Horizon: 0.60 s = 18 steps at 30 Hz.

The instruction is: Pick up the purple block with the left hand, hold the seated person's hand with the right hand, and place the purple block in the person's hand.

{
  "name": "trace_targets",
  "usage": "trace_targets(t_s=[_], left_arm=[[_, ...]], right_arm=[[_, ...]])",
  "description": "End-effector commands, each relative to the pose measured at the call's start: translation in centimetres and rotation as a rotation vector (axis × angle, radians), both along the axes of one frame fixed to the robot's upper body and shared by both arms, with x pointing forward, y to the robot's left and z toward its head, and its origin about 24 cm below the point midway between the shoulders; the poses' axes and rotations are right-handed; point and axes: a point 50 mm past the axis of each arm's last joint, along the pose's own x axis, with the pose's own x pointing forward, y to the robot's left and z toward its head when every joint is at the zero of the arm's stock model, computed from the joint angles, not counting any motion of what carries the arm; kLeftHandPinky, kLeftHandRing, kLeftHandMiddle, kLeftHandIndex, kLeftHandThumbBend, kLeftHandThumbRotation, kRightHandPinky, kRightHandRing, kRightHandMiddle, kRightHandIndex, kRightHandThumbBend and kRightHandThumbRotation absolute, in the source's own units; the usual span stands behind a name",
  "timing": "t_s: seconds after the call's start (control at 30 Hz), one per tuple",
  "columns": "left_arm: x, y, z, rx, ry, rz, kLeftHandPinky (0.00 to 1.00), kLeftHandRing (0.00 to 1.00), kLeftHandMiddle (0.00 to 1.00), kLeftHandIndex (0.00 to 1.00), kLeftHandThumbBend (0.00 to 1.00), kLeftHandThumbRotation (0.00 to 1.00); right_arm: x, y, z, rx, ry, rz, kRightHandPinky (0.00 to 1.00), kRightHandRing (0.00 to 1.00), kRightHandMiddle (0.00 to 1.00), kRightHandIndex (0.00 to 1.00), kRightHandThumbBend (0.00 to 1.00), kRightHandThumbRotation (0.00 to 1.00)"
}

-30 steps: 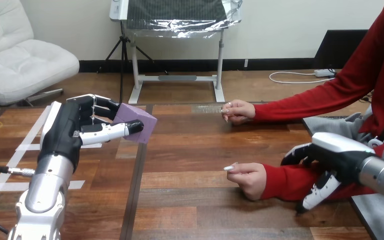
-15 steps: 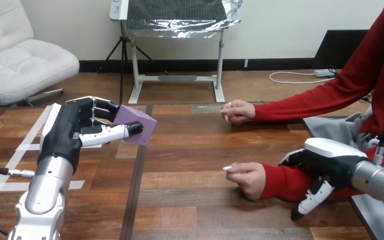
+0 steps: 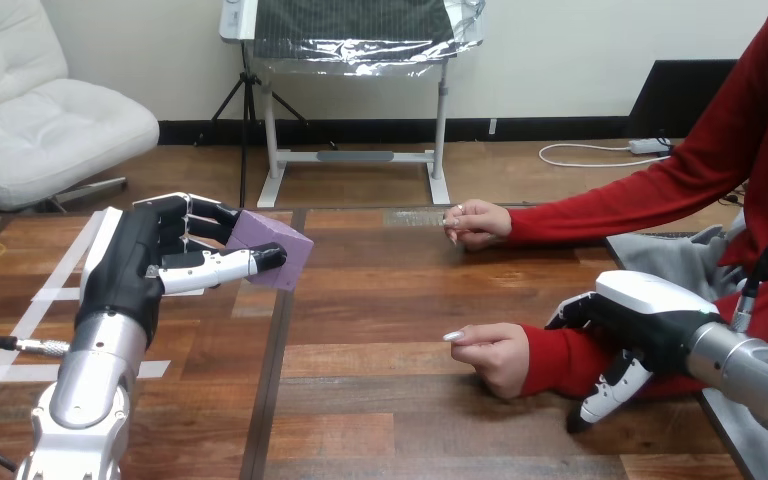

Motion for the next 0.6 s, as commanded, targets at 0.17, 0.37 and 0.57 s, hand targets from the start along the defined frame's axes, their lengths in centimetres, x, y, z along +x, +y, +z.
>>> trace_targets(t_s=[0.17, 0.37, 0.57], left_arm=[[0.55, -0.55, 2.52, 0.004, -0.112, -0.016, 0.35, 0.4, 0.43, 0.42, 0.52, 0.0], [0.56, -0.51, 2.48, -0.001, -0.112, -0.02, 0.34, 0.39, 0.43, 0.42, 0.52, 0.0], [0.54, -0.48, 2.47, -0.01, -0.111, -0.02, 0.34, 0.39, 0.42, 0.42, 0.51, 0.0]], right_arm=[[1.29, 1.59, 0.8, 0.005, -0.087, 0.052, 0.55, 0.65, 0.66, 0.66, 0.96, 0.17], [1.24, 1.72, 0.56, 0.004, -0.108, 0.056, 0.53, 0.62, 0.63, 0.62, 0.92, 0.18], [1.25, 1.78, 0.37, -0.005, -0.118, 0.054, 0.52, 0.58, 0.59, 0.59, 0.9, 0.19]])
